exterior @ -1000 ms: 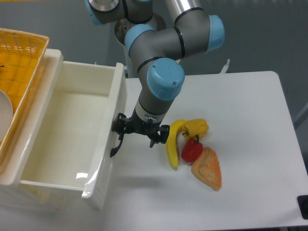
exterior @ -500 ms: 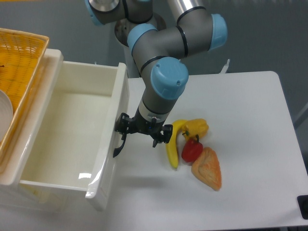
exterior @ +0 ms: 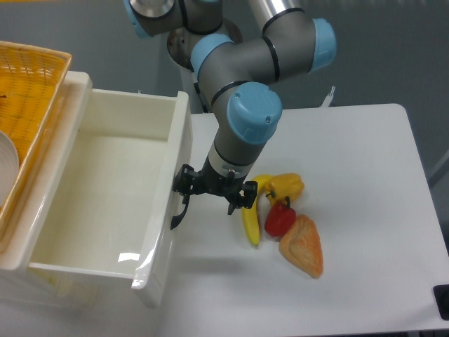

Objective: Slide open the top white drawer

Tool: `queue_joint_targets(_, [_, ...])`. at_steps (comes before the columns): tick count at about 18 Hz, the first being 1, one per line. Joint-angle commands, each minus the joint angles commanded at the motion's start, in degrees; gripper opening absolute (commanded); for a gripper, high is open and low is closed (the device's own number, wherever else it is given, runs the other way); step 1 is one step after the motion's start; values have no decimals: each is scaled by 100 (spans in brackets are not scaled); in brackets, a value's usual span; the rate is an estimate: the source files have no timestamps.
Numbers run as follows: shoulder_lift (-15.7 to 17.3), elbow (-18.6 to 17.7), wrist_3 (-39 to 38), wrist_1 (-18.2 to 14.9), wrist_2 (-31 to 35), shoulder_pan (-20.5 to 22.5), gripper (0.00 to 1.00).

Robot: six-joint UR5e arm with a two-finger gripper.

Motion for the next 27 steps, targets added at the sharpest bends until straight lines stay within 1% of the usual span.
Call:
queue_joint_targets(5, [0,-9,-9,-26,-193,105,100])
queue_joint_targets(9, [0,-9,-9,-35,-229,123,100])
queue_joint_targets(18, [-35,-61,-9,-18,-597,150,100])
queue_joint_targets(23, [-26,-79,-18,-18,-852,264,100])
queue_joint_targets(27, [9,-70,-9,0,-896,360,100])
